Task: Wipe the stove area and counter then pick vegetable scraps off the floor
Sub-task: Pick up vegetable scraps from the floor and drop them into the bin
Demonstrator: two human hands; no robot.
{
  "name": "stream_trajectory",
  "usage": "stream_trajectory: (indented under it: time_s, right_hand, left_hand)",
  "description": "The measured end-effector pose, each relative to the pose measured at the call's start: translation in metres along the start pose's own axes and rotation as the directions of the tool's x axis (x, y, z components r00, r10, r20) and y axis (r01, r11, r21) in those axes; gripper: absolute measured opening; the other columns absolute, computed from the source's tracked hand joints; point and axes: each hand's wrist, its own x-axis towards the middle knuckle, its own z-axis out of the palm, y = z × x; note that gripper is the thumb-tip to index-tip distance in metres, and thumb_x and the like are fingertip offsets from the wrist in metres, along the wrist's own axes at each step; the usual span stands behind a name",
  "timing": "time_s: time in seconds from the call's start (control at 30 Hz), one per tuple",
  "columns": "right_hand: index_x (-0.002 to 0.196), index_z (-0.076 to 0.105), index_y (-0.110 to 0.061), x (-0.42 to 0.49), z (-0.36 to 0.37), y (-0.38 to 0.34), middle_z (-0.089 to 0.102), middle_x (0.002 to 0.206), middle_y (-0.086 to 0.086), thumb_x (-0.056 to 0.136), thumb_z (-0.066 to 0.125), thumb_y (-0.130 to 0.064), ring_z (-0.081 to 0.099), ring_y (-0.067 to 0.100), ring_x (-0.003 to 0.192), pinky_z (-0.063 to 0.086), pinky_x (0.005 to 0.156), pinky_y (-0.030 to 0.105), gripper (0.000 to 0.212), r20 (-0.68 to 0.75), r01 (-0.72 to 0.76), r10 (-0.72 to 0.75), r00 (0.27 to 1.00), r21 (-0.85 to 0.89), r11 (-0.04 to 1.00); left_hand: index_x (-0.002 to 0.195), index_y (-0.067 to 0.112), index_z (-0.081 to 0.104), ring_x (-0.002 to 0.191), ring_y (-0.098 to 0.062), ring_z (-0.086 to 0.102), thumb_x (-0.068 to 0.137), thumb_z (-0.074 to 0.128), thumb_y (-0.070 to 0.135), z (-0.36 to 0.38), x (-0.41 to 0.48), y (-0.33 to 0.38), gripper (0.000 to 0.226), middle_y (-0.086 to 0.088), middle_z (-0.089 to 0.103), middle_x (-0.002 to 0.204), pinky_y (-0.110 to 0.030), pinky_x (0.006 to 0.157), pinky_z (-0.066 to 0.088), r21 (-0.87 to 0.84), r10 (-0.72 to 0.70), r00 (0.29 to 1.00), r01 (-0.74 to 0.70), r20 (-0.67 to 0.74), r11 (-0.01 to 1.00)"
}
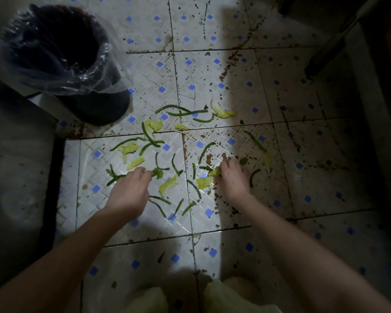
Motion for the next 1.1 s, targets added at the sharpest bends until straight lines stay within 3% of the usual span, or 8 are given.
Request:
stream_trajectory:
  time_s: [0.13,0.33,0.5,0.63,0.7,0.8,0.9,1.1]
  right_hand:
    - [0.112,0.050,-0.013,-0.005,0.003,-0.005,0.054,0.115,0.006,0.081,0.048,0.012,0.048,0.022,0.108,0.036,0.098,0.034,0.040,-0.030,0.052,-0.051,0.998,0.032,0.998]
    - [0.107,0.050,-0.011,-0.006,0.000,-0.006,0.055,0.109,0.006,0.078,0.046,0.017,0.050,0.019,0.099,0.041,0.090,0.030,0.040,-0.047,0.096,-0.093,0.995,0.067,0.993]
    - [0.110,0.051,-0.010,-0.002,-0.009,-0.010,0.055,0.109,0.007,0.084,0.046,0.012,0.053,0.021,0.094,0.046,0.086,0.035,0.035,-0.087,0.112,-0.102,0.991,0.127,0.985]
    - [0.112,0.054,-0.016,-0.002,-0.004,-0.021,0.056,0.113,0.004,0.088,0.054,-0.001,0.051,0.021,0.102,0.040,0.091,0.035,0.028,-0.034,0.201,-0.199,0.979,0.112,0.973]
    - [0.116,0.055,-0.018,-0.002,0.002,-0.022,0.054,0.123,0.003,0.088,0.057,-0.004,0.050,0.020,0.113,0.035,0.101,0.036,0.031,0.005,0.235,-0.236,0.972,0.074,0.969]
    - [0.125,0.055,-0.018,-0.005,0.008,-0.019,0.041,0.146,0.005,0.090,0.056,-0.009,0.037,0.020,0.135,0.016,0.117,0.041,0.036,0.048,0.242,-0.244,0.969,0.041,0.969]
    - [0.129,0.052,-0.018,-0.013,0.011,-0.014,0.035,0.150,0.008,0.088,0.060,-0.010,0.032,0.022,0.139,0.012,0.118,0.042,0.042,0.056,0.299,-0.297,0.953,-0.029,0.954]
    - [0.113,0.055,-0.018,-0.025,0.011,-0.002,0.053,0.114,-0.003,0.079,0.060,0.002,0.050,0.015,0.109,0.032,0.105,0.031,0.039,0.027,0.339,-0.338,0.941,-0.105,0.935]
  left_hand:
    - [0.138,0.019,0.042,0.120,-0.022,0.047,0.094,0.047,0.017,0.000,-0.004,0.001,0.044,-0.003,0.043,0.140,-0.035,0.096,0.041,0.004,0.018,1.000,-0.019,0.013,1.000]
    - [0.137,0.018,0.043,0.123,-0.023,0.046,0.094,0.047,0.017,-0.002,-0.002,-0.001,0.043,-0.004,0.042,0.142,-0.035,0.098,0.041,0.007,0.007,1.000,-0.007,0.010,1.000]
    - [0.136,0.017,0.043,0.122,-0.023,0.047,0.094,0.047,0.017,-0.001,0.001,0.006,0.042,-0.005,0.042,0.141,-0.037,0.096,0.042,0.006,0.014,1.000,-0.014,0.018,1.000]
    - [0.136,0.017,0.042,0.125,-0.024,0.045,0.094,0.047,0.016,-0.001,0.002,0.005,0.043,-0.006,0.040,0.144,-0.038,0.098,0.041,0.007,0.037,0.999,-0.037,0.025,0.999]
    - [0.136,0.018,0.043,0.126,-0.025,0.044,0.093,0.047,0.016,-0.002,0.002,0.003,0.043,-0.006,0.040,0.144,-0.038,0.098,0.040,0.002,0.024,0.999,-0.024,0.022,1.000]
    - [0.135,0.018,0.044,0.125,-0.025,0.045,0.093,0.047,0.016,-0.003,0.000,0.000,0.043,-0.006,0.041,0.143,-0.037,0.098,0.040,0.003,0.011,1.000,-0.011,0.024,1.000]
    - [0.135,0.018,0.044,0.123,-0.025,0.046,0.092,0.048,0.015,-0.003,-0.002,0.000,0.043,-0.006,0.042,0.141,-0.038,0.097,0.040,-0.006,0.013,1.000,-0.013,0.025,1.000]
    - [0.134,0.017,0.044,0.122,-0.026,0.046,0.095,0.045,0.015,-0.003,0.001,0.008,0.039,-0.006,0.040,0.142,-0.038,0.096,0.041,0.001,0.052,0.998,-0.052,0.025,0.999]
